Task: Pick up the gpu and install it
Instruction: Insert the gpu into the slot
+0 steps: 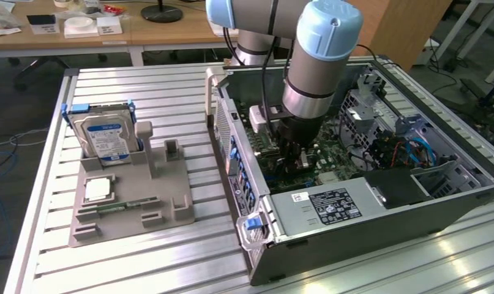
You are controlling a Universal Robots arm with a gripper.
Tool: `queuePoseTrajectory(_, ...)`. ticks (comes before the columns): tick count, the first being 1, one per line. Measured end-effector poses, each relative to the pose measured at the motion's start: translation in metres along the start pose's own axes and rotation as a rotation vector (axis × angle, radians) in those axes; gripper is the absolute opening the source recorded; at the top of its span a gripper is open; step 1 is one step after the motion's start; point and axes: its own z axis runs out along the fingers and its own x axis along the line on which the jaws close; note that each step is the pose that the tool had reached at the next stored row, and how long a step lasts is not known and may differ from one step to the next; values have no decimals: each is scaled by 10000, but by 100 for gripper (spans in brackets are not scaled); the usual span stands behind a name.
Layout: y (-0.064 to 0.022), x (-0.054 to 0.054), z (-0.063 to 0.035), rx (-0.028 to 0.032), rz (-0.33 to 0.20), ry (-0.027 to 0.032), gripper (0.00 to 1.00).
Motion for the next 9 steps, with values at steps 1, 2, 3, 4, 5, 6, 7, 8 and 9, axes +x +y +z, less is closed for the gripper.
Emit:
queuePoseTrajectory(1, 0, -1, 1, -1, 0, -5, 28)
queuePoseTrajectory(2, 0, -4, 11, 13, 3, -41, 29)
queuePoseTrajectory(3, 0, -3, -1, 7, 3, -18, 29)
queuePoseTrajectory(4, 0, -2, -21, 3, 2, -5, 35)
queuePoseTrajectory(5, -1, -3, -46, 7, 1, -7, 35)
queuePoseTrajectory(6, -3, -4, -84, 13, 0, -3, 35)
queuePoseTrajectory(7, -5, -5, -123, 22, -2, -4, 35)
queuePoseTrajectory(8, -6, -6, -168, 27, -3, -3, 35)
queuePoseTrajectory(9, -8, -8, -213, 31, -2, -2, 35)
